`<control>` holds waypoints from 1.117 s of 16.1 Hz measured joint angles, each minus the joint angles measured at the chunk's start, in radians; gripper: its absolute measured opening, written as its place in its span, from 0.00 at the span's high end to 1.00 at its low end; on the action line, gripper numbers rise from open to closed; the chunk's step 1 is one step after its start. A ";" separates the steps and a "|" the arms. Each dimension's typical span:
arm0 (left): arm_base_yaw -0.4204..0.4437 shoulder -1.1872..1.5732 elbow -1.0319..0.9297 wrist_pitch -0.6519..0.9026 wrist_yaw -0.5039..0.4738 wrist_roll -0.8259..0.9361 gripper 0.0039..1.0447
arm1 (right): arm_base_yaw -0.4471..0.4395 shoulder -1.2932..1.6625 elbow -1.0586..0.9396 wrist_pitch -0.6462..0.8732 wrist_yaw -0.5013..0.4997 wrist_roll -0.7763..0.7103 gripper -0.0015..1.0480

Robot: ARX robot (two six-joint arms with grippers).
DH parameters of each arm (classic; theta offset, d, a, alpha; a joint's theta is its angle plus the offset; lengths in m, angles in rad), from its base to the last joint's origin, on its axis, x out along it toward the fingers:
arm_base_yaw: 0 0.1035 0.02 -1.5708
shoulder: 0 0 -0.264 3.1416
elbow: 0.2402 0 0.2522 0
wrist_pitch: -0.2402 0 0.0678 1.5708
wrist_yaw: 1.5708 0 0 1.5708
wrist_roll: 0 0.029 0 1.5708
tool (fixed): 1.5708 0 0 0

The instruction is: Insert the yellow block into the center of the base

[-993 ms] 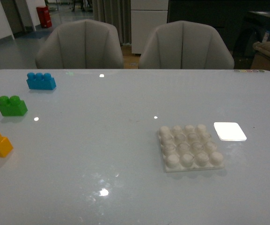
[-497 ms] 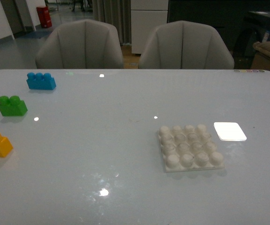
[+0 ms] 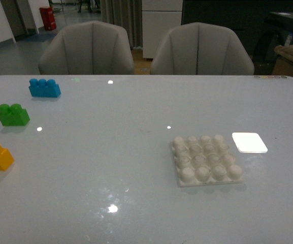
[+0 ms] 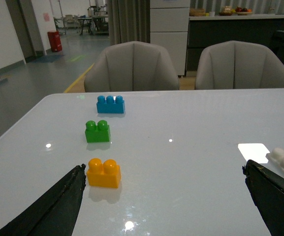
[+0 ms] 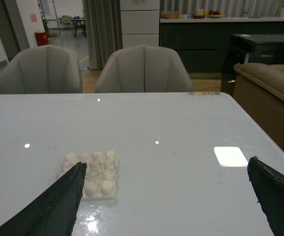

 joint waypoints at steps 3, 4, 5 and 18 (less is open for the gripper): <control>0.000 0.000 0.000 0.000 0.000 0.000 0.06 | 0.000 0.000 0.000 0.000 0.000 0.000 0.06; 0.000 0.000 0.000 0.000 0.000 0.000 0.06 | 0.000 0.000 0.000 0.000 0.000 0.000 0.06; 0.000 0.000 0.000 0.000 0.000 0.000 0.06 | 0.000 0.000 0.000 0.000 0.000 0.000 0.06; 0.000 0.000 0.000 0.000 0.000 0.000 0.06 | -0.039 1.234 0.649 0.371 -0.032 0.003 0.06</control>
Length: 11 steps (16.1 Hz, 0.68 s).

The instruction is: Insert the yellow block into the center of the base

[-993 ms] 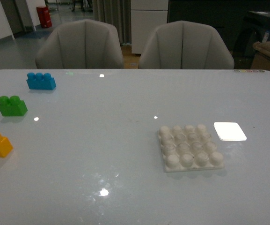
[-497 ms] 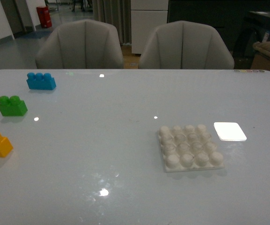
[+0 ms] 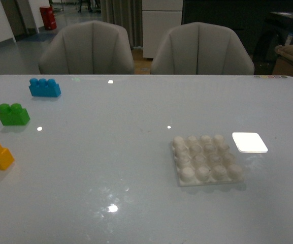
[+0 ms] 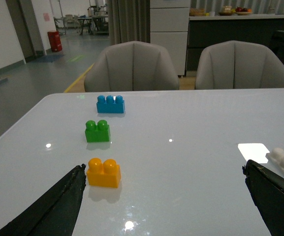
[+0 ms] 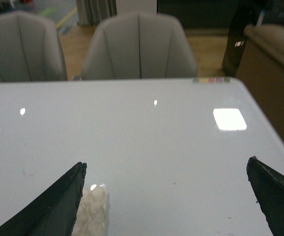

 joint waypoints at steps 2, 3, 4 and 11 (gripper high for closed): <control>0.000 0.000 0.000 0.000 0.000 0.000 0.06 | 0.027 0.290 0.198 -0.126 -0.012 0.009 0.06; 0.000 0.000 0.000 0.000 0.000 0.000 0.06 | 0.043 0.409 0.266 -0.176 -0.017 0.010 0.06; 0.000 0.000 0.000 0.000 0.000 0.000 0.06 | 0.062 0.513 0.314 -0.211 -0.018 0.009 0.06; 0.000 0.000 0.000 0.000 0.000 0.000 0.06 | 0.172 0.888 0.507 -0.311 -0.077 0.006 0.06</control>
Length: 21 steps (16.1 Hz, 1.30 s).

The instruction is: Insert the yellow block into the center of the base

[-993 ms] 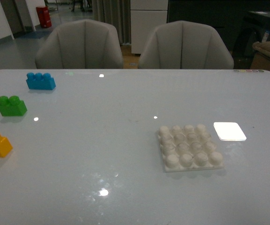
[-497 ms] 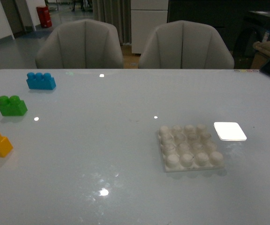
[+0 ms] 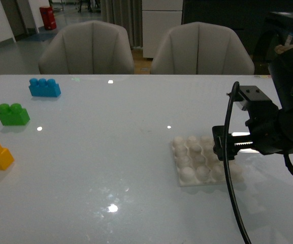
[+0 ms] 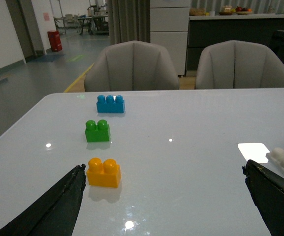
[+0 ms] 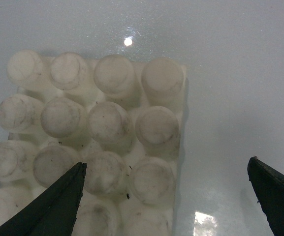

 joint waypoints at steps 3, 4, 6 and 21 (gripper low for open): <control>0.000 0.000 0.000 0.000 0.000 0.000 0.06 | 0.012 0.051 0.056 -0.032 -0.015 0.016 0.06; 0.000 0.000 0.000 0.000 0.000 0.000 0.06 | 0.013 0.060 0.058 -0.035 -0.018 0.019 0.06; 0.000 0.000 0.000 0.000 0.000 0.000 0.06 | 0.018 0.084 0.075 -0.047 -0.033 0.029 0.06; 0.000 0.000 0.000 0.000 0.000 0.000 0.06 | 0.198 0.171 0.198 -0.063 0.005 0.248 0.06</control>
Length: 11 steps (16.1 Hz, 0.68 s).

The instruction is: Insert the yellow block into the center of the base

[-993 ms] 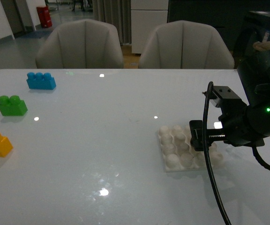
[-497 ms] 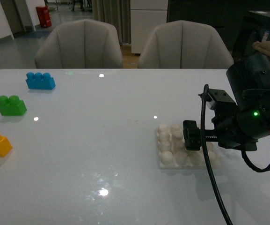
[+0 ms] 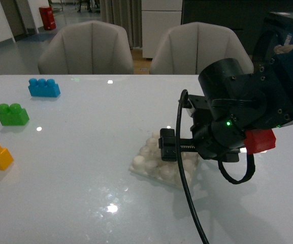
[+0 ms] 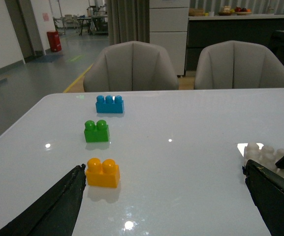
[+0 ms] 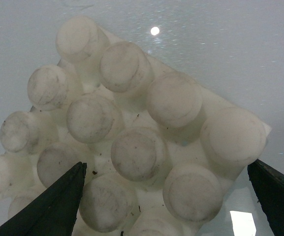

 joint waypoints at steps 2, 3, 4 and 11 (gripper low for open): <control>0.000 0.000 0.000 0.000 0.000 0.000 0.06 | 0.031 0.025 0.058 -0.028 0.000 0.019 0.06; 0.000 0.000 0.000 0.000 0.000 0.000 0.06 | 0.043 0.032 0.071 -0.035 0.000 0.026 0.06; 0.000 0.000 0.000 0.000 0.000 0.000 0.06 | 0.048 0.035 0.079 -0.039 -0.002 0.034 0.06; 0.000 0.000 0.000 0.000 0.000 0.000 0.06 | 0.046 -0.025 0.023 -0.006 0.010 0.080 0.06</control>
